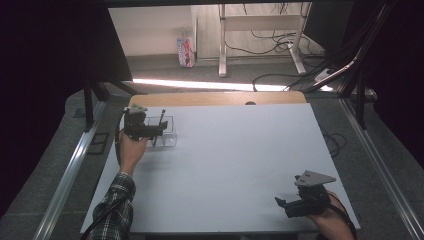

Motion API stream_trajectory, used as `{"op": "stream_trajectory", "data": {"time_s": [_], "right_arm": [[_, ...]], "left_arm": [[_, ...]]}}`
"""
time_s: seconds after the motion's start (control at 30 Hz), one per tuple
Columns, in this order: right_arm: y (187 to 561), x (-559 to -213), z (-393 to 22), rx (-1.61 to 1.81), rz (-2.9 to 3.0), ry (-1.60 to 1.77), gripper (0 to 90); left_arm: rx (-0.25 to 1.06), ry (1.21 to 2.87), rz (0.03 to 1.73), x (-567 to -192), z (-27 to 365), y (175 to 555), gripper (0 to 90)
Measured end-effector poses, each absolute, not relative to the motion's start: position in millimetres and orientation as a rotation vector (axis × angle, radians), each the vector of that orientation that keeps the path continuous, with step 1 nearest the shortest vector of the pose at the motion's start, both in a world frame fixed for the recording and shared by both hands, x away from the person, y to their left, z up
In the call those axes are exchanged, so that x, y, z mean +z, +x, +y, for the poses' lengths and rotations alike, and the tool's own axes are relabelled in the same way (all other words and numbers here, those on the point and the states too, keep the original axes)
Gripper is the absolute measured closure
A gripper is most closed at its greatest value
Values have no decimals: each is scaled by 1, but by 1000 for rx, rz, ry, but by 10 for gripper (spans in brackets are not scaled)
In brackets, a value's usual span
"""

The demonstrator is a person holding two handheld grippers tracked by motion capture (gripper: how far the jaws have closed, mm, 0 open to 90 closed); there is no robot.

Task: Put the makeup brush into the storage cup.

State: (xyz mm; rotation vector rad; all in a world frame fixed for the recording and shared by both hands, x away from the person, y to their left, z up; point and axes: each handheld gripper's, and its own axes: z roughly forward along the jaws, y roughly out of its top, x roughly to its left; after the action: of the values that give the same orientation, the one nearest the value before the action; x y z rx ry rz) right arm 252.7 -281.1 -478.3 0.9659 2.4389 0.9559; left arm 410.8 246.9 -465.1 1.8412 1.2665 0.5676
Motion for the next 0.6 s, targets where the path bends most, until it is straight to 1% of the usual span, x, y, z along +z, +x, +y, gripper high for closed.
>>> {"op": "stream_trajectory", "data": {"time_s": [0.4, 0.6], "right_arm": [[252, -478, -281, 958, 2439, 963, 8], [252, -478, -281, 960, 2438, 963, 8]], "left_arm": [[545, 1830, 1239, -459, 248, 404, 1], [548, 1855, 1230, -458, 246, 400, 1]]}}
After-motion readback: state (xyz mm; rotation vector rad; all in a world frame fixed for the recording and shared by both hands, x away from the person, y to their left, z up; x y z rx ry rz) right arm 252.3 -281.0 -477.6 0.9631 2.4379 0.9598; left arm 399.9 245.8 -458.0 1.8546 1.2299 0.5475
